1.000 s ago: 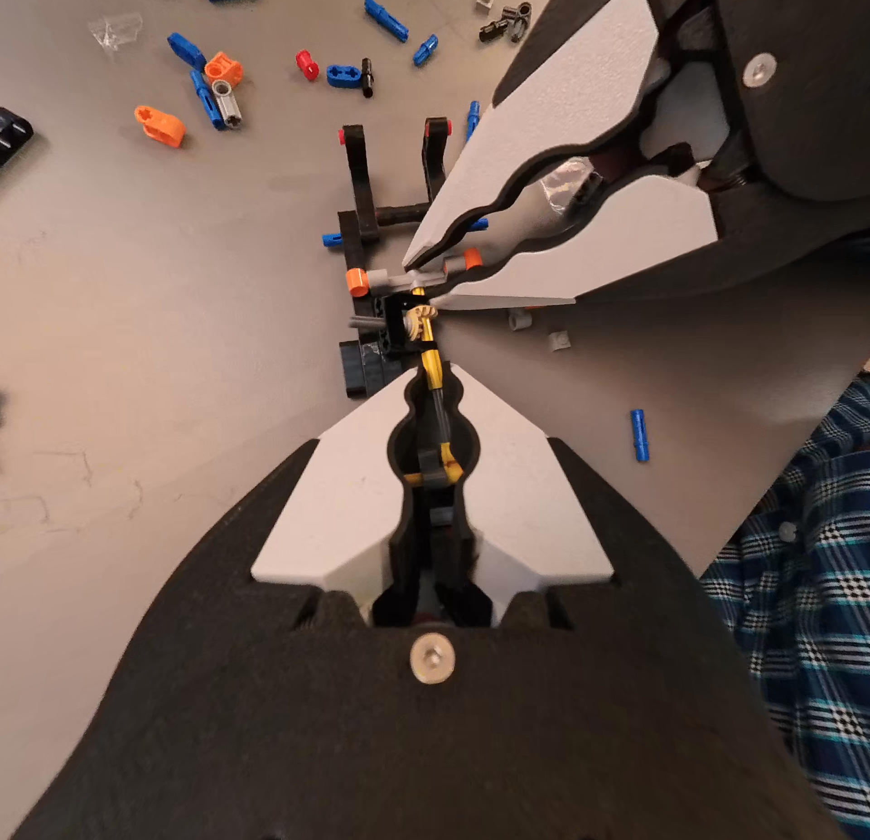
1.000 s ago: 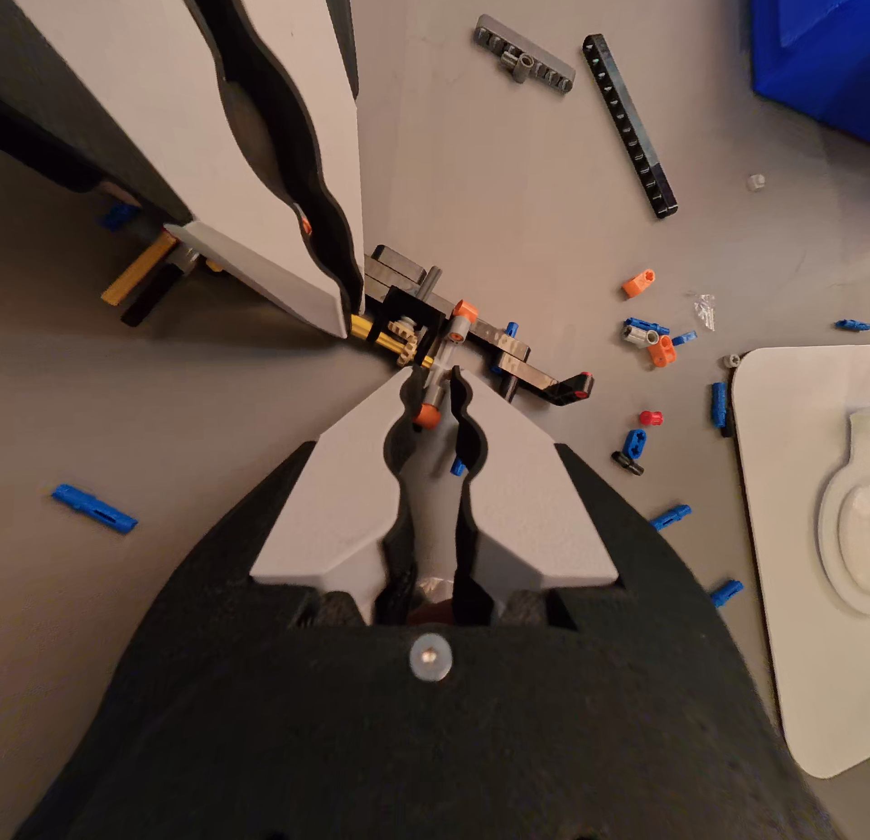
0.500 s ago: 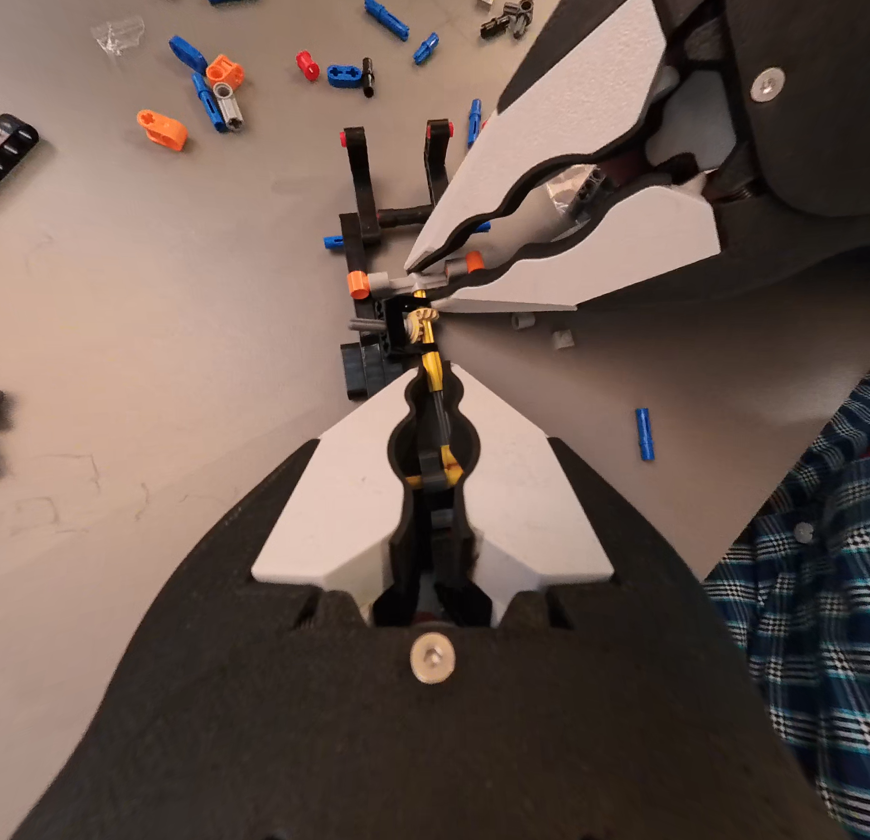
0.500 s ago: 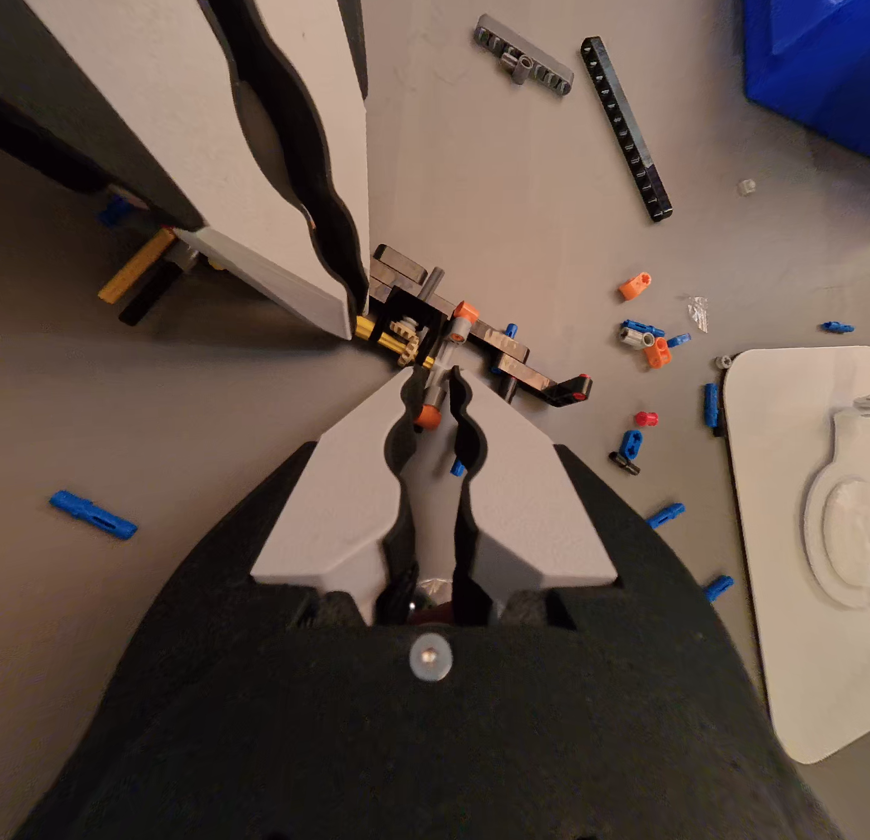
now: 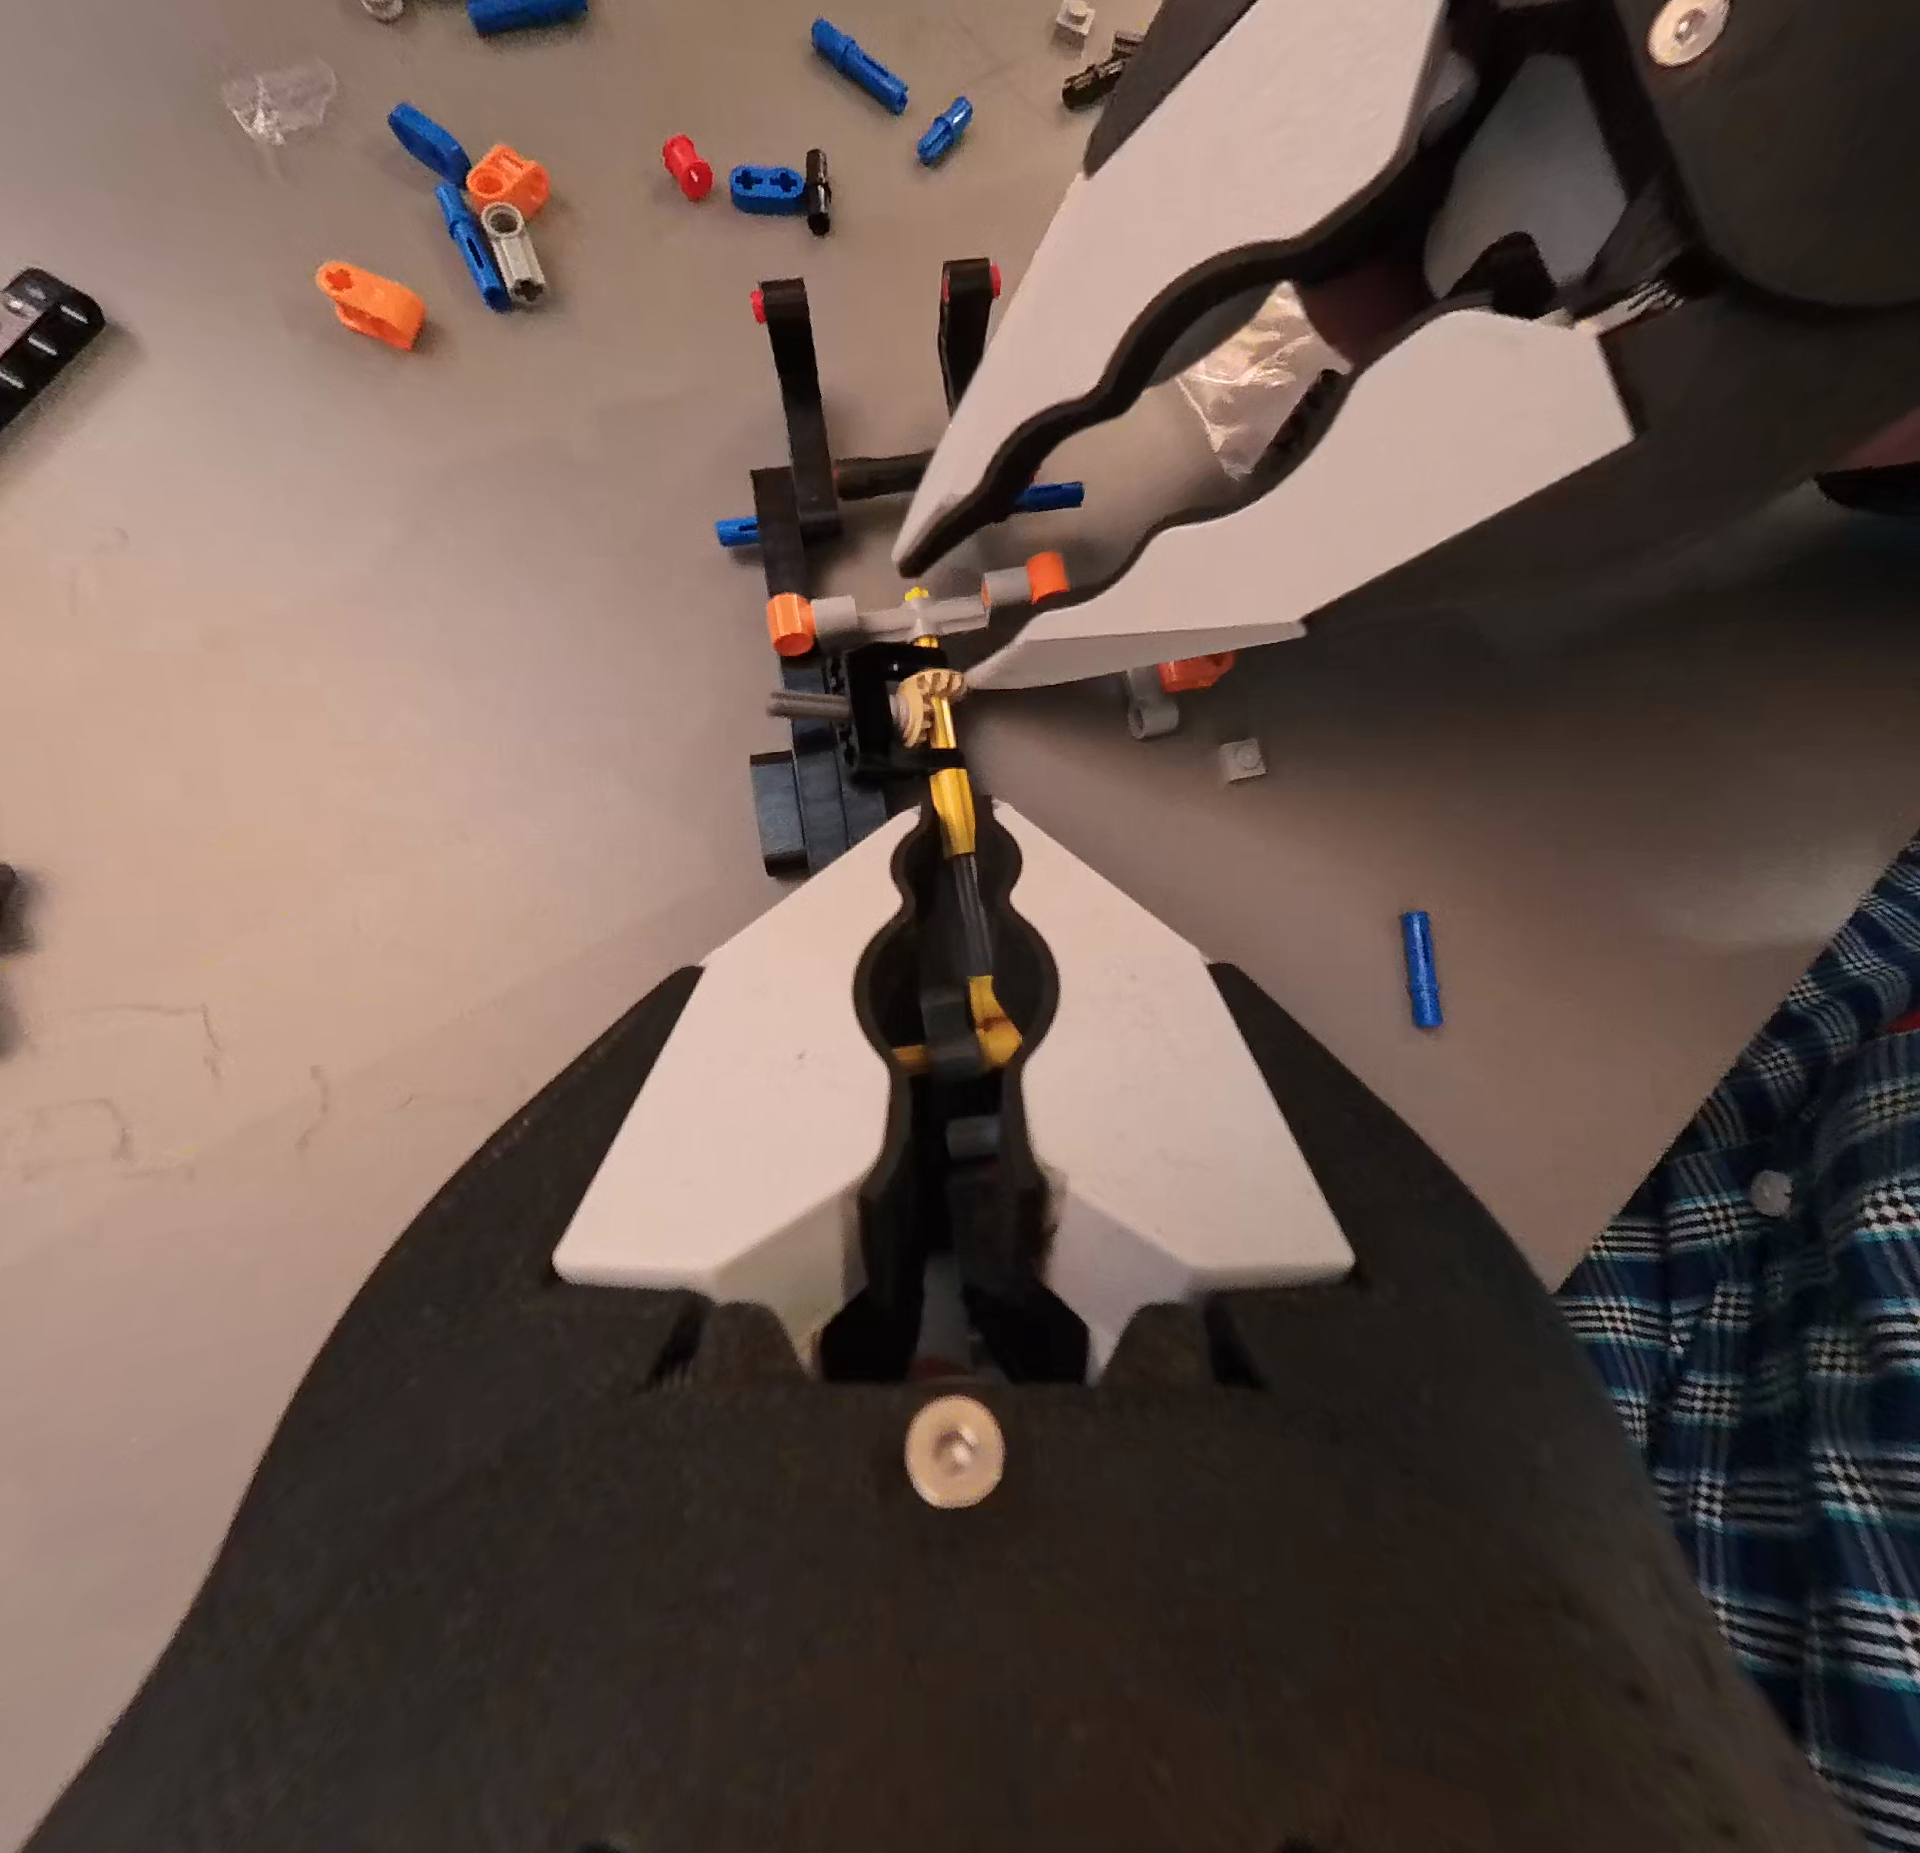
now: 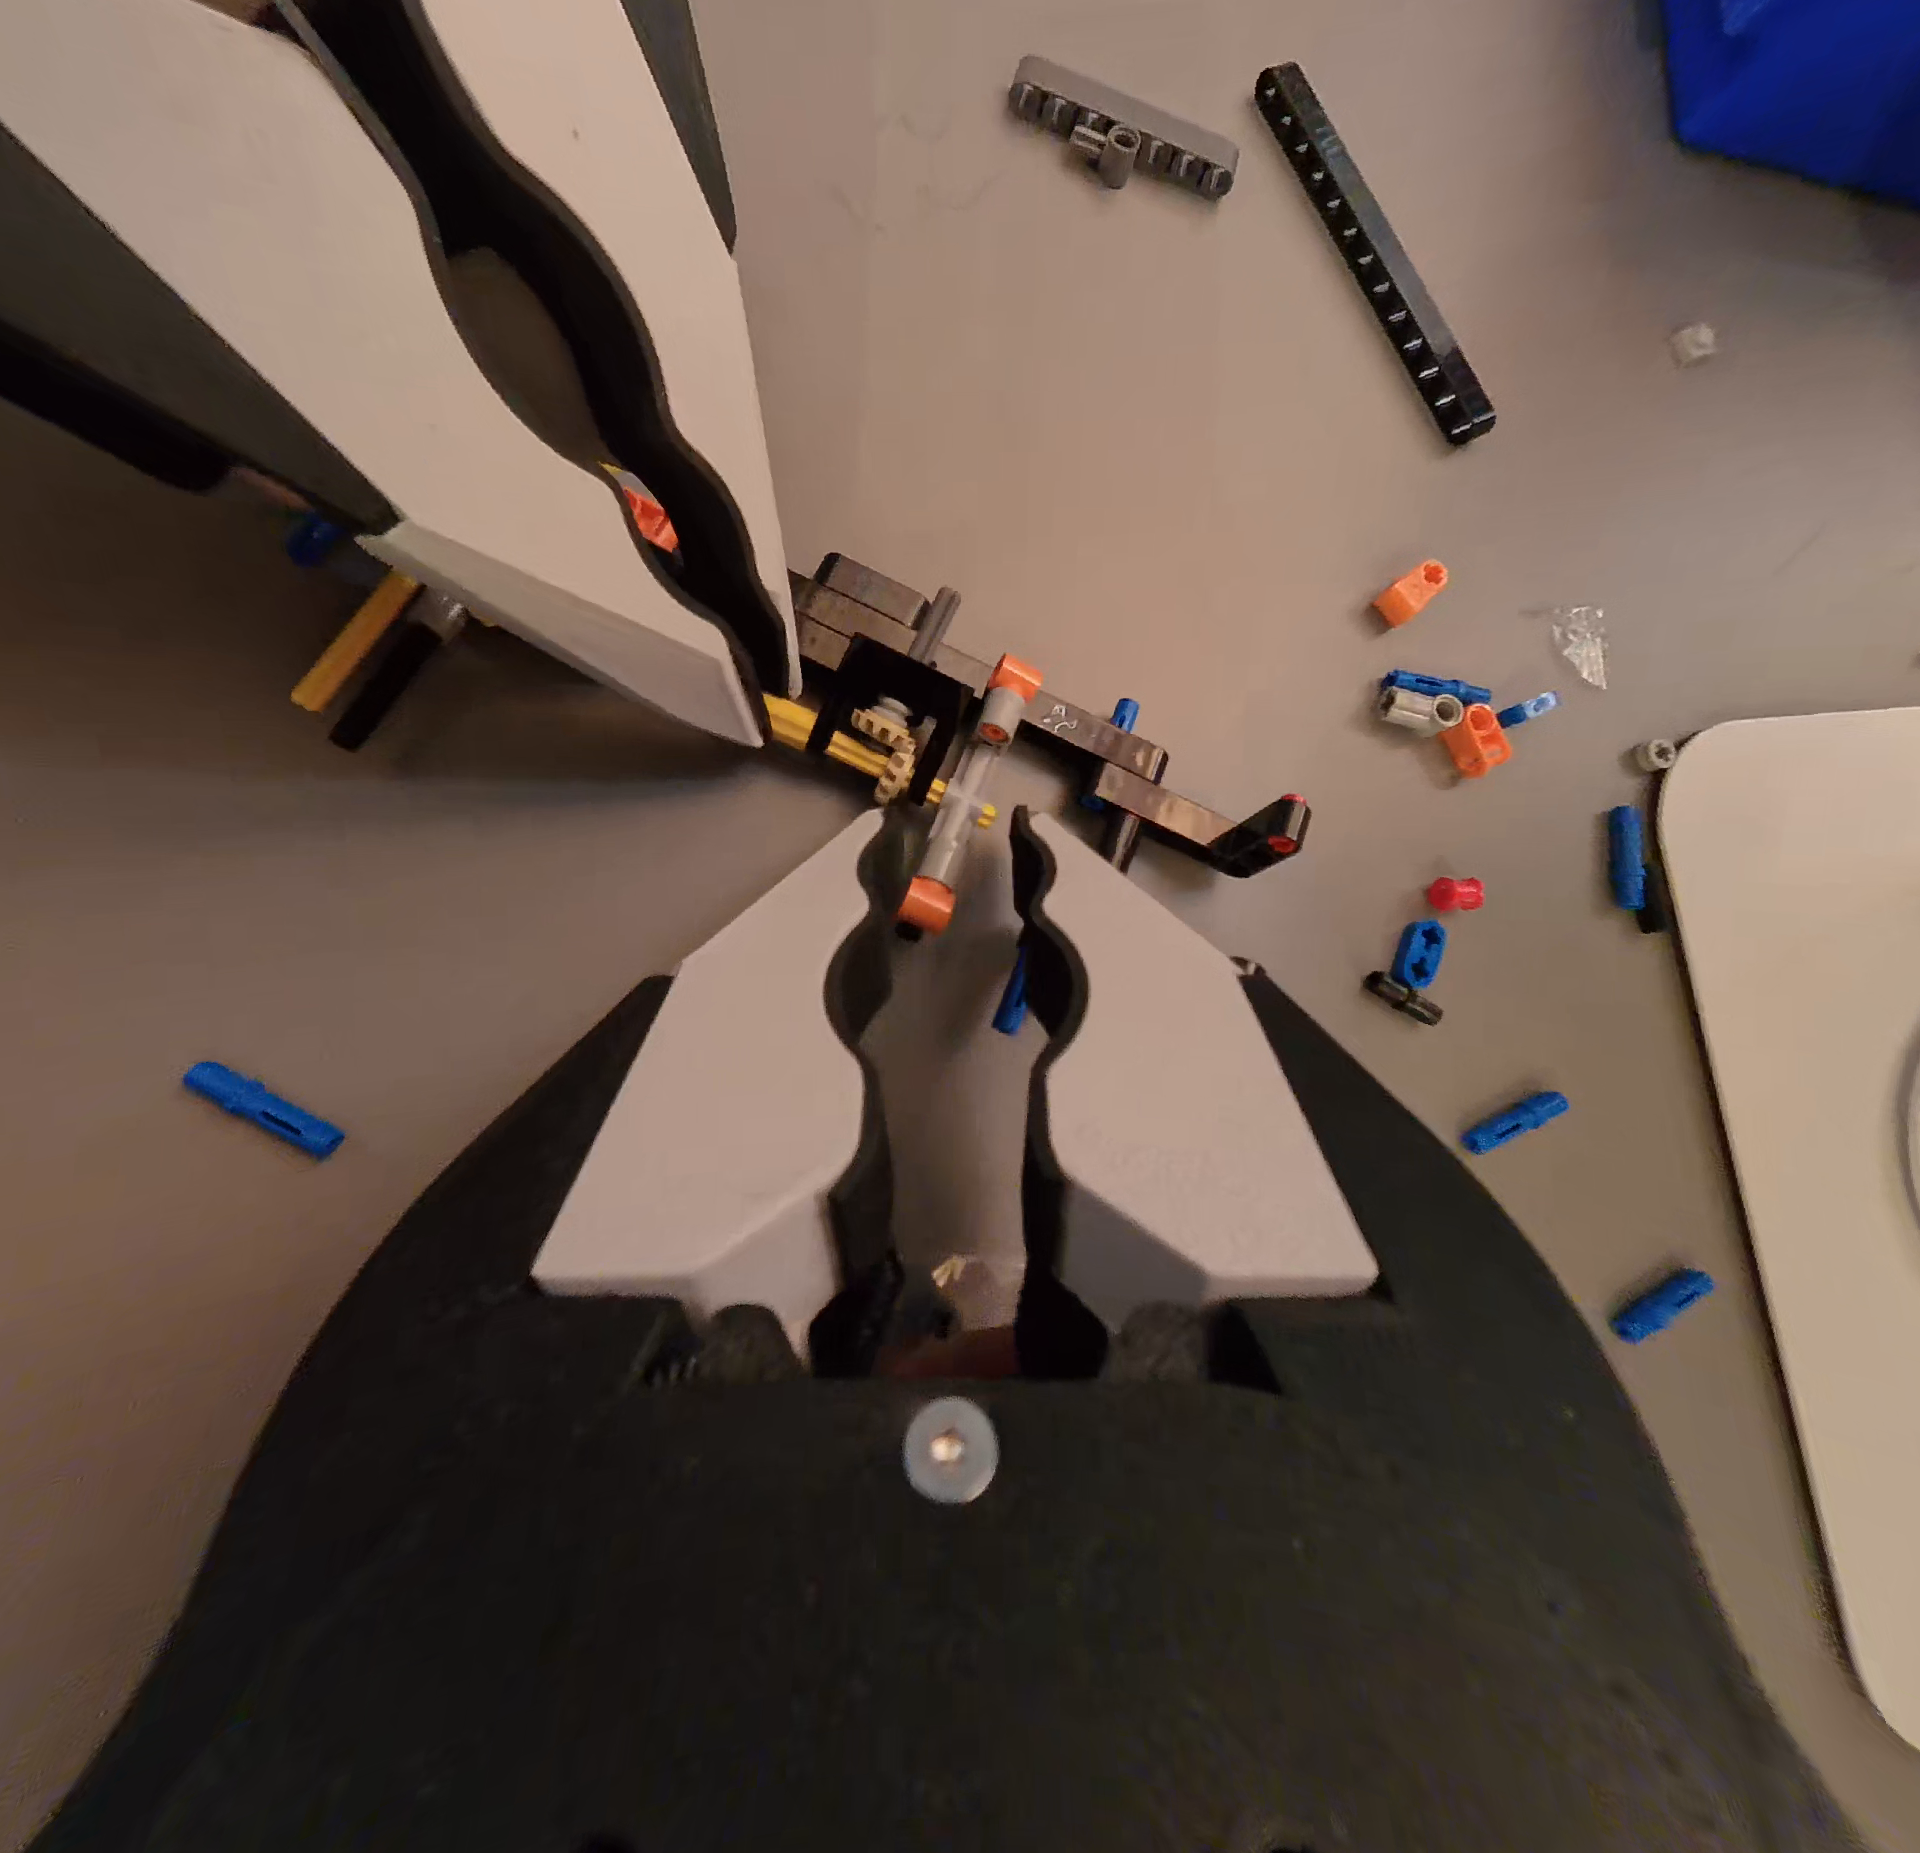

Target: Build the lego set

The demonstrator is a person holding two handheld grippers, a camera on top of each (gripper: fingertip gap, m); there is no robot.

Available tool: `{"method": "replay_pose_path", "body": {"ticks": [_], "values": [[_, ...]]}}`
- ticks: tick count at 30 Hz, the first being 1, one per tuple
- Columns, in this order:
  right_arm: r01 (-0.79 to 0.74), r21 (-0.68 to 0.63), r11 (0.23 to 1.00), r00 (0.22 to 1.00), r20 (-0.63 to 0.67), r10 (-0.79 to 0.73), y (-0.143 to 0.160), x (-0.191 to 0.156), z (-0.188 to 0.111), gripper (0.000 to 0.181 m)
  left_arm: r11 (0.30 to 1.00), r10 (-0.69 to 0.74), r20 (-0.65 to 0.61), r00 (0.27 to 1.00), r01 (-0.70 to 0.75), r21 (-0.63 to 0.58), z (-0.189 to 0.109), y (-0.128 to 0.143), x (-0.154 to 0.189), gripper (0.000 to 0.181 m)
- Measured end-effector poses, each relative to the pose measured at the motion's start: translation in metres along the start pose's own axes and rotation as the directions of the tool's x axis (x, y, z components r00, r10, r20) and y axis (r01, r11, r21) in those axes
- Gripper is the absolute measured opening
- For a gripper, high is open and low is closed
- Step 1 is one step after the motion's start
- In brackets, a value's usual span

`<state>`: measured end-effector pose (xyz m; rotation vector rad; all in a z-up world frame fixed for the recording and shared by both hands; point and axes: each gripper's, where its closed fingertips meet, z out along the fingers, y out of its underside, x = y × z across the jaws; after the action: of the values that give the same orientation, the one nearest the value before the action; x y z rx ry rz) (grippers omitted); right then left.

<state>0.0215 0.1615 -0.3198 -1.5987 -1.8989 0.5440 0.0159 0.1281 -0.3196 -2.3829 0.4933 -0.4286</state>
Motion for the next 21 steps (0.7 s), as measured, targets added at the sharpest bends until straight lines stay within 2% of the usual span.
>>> {"method": "replay_pose_path", "body": {"ticks": [7, 21], "values": [[-0.049, 0.010, 0.999, 0.998, 0.028, 0.049, 0.0019, 0.0000, 0.0044, 0.013, 1.000, -0.007, -0.004, 1.000, 0.007, 0.005, 0.0007, -0.0008, -0.0010, 0.004], [0.057, -0.007, 0.998, 0.998, -0.041, -0.057, -0.0013, -0.0020, 0.0065, 0.009, 1.000, 0.008, 0.007, 1.000, -0.008, 0.013, -0.0012, 0.0017, -0.0033, 0.003]]}}
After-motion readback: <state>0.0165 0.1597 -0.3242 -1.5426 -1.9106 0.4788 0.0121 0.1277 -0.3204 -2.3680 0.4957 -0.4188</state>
